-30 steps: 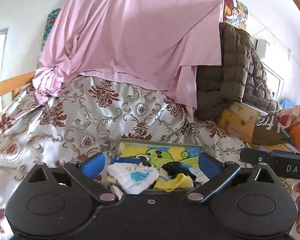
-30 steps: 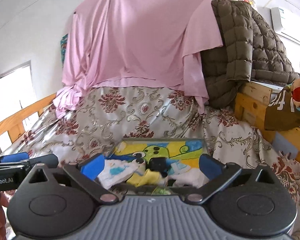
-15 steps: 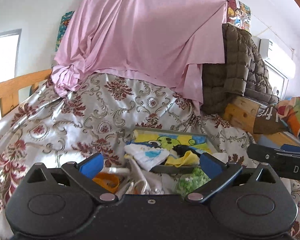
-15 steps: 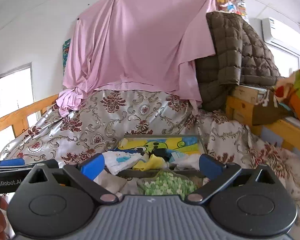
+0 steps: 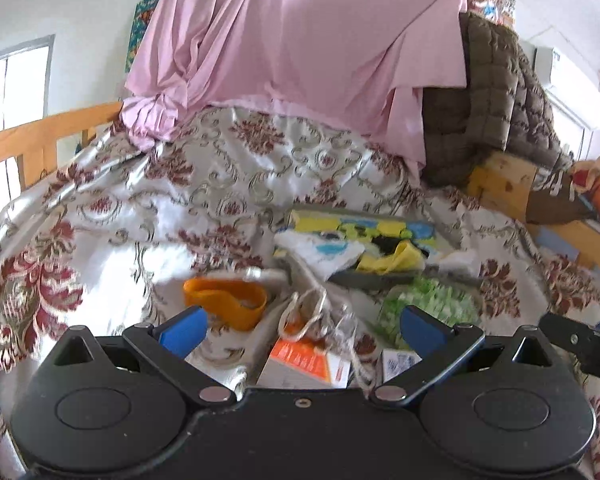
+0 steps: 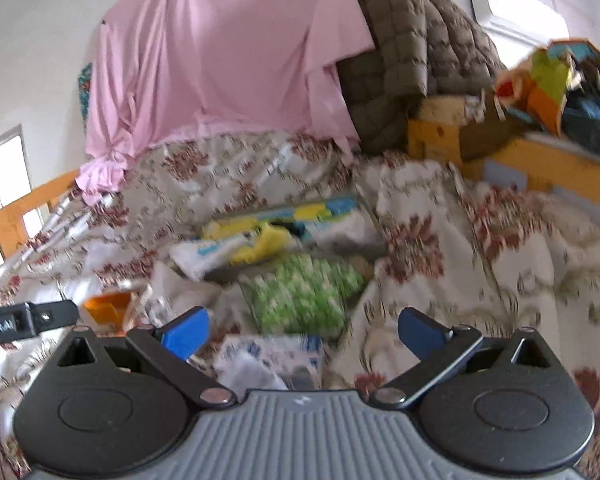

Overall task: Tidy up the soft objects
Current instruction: 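Move both open tools back from the tray to the pile, then lower the left tool onto the beige drawstring pouch and close it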

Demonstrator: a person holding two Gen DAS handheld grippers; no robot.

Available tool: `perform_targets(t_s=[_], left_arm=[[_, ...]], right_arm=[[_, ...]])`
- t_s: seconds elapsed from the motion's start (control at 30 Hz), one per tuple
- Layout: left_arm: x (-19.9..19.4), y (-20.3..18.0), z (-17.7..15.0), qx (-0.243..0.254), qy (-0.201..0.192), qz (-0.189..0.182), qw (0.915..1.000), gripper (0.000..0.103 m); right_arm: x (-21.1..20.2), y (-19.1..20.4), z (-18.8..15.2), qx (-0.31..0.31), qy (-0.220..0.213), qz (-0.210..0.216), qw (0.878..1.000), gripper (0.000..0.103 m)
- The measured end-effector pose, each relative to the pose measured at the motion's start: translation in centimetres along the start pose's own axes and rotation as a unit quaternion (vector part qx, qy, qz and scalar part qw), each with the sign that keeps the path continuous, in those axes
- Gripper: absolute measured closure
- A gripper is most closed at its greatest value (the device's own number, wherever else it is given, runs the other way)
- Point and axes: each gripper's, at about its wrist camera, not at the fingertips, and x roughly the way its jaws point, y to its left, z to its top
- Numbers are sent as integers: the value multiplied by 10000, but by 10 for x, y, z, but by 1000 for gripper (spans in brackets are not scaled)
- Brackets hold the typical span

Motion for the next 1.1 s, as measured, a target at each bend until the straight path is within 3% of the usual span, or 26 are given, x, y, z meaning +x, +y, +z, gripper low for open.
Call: perform_targets(t_s=[0.43,0.73,1.1], left_arm=[[21,13,-40,114,580,131,9982,1],[29,17,-47,209,690,217,9972,1],[33,17,-47,225,720,279,9968,1]], right_arm=[[28,8,-32,-143,874,143,9960,0],[42,14,-41,-162,1332,288,9905,0],[54,19,-46,-138,1534,384,9873,0]])
